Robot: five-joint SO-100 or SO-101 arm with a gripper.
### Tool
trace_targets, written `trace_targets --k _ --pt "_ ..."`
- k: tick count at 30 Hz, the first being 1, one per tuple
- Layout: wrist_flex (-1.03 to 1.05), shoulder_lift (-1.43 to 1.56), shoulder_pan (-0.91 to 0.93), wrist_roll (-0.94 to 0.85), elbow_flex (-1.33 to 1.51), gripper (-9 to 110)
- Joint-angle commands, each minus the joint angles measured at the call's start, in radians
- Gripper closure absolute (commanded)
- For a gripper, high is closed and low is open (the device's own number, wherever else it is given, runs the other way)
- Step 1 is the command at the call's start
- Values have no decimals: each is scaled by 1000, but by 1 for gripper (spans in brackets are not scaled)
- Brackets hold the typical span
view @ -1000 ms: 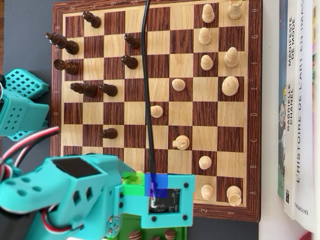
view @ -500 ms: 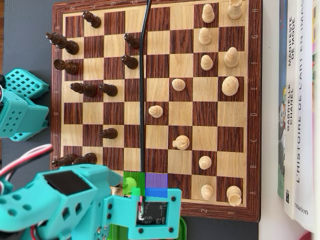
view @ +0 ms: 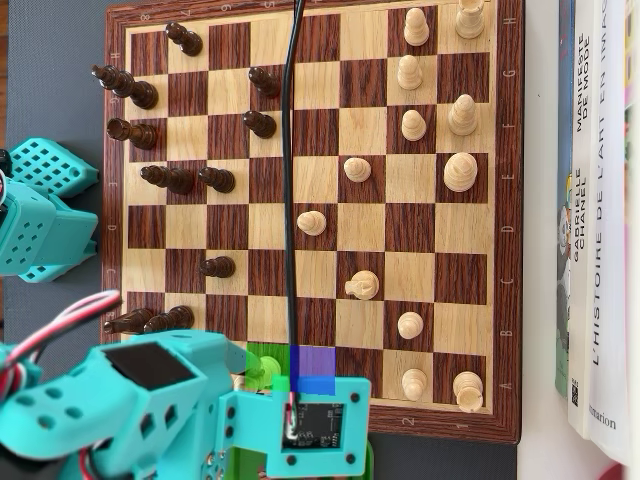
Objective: Play chess
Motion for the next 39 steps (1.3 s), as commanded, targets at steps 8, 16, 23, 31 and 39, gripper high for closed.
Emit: trace_targets --k 8,16,23,31,39 --pt "-8 8 3 -5 -3 92" --pt "-3 6 2 -5 -2 92" --pt "-3 6 2 -5 -2 89" --pt "-5 6 0 -5 -3 89" --pt "-6 12 -2 -6 -5 85"
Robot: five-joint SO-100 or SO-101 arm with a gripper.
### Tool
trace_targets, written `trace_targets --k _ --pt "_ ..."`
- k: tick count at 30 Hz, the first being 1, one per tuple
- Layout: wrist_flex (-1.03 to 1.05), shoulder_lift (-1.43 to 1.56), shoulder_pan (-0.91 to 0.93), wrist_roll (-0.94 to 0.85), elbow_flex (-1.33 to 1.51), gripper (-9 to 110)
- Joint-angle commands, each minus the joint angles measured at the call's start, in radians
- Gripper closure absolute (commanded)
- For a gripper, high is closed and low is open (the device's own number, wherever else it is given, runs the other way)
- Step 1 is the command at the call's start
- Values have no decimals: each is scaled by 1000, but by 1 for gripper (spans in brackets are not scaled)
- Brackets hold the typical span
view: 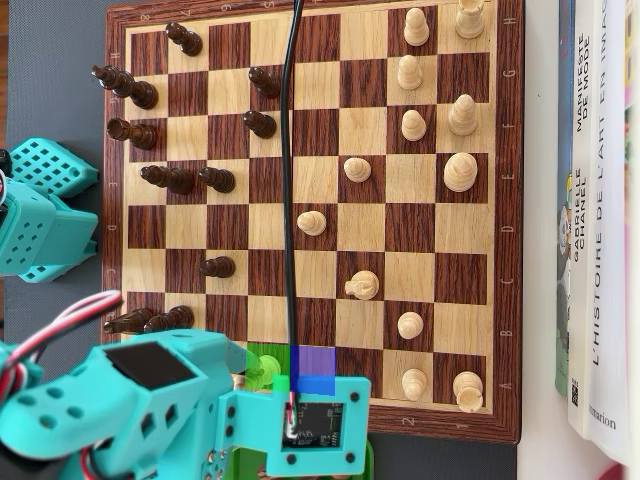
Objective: Play chess
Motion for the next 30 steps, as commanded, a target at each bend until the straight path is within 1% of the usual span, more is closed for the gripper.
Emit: trace_targets --k 1,7,17,30 --pt "-5 15 -2 -6 -8 85" --pt "3 23 -2 -6 -17 85" --pt "41 135 -11 -2 21 85" --pt "41 354 -29 5 117 85"
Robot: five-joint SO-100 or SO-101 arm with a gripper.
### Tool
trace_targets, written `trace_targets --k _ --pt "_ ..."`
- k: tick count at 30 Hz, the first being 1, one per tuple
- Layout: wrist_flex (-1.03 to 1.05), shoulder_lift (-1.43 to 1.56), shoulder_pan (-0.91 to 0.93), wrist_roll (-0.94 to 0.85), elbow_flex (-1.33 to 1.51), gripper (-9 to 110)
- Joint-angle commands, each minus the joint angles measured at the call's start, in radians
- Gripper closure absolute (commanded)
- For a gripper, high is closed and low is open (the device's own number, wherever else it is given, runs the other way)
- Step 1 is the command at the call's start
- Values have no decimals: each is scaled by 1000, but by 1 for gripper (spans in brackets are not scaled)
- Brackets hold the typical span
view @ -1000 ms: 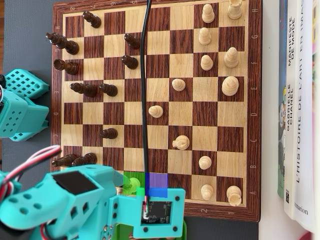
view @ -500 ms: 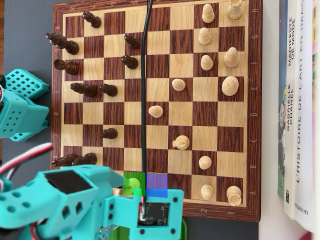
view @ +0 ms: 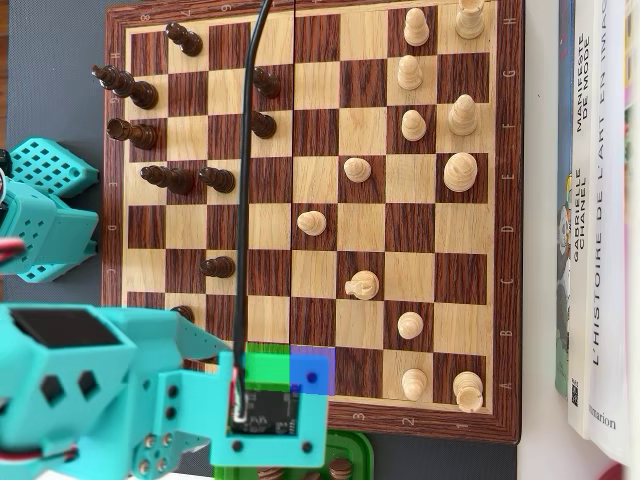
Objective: Play chess
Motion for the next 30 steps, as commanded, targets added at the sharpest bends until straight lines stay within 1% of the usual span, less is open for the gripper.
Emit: trace_targets --k 1,9,13,21,30 --pt "-2 81 3 5 9 85" --pt "-15 276 -15 8 21 85" --pt "-110 356 -77 44 55 85" --pt "-407 614 -196 199 256 85" --pt "-893 839 -298 376 558 85"
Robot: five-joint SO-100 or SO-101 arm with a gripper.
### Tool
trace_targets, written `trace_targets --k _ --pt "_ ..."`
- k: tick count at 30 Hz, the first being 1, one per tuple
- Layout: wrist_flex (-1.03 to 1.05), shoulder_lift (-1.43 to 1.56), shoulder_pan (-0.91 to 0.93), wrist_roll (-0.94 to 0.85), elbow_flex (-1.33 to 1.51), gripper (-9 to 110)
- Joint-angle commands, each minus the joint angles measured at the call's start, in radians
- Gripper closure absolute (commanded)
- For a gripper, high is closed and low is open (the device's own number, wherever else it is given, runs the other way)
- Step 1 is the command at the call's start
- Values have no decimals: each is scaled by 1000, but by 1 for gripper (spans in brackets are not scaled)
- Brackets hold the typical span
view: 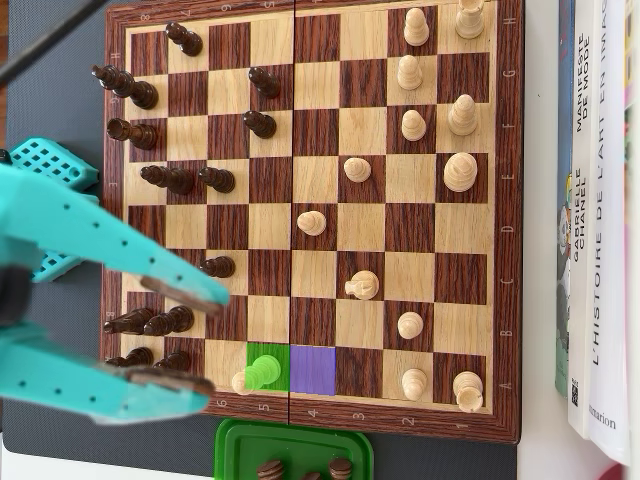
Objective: Play chess
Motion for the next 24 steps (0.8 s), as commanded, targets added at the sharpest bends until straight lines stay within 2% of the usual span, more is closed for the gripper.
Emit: trace_targets --k 1,5,18,24 --pt "-169 72 -28 71 67 85" --pt "-407 141 -80 133 192 85" --pt "-1000 301 -232 160 390 84" --pt "-1276 407 -230 158 546 85"
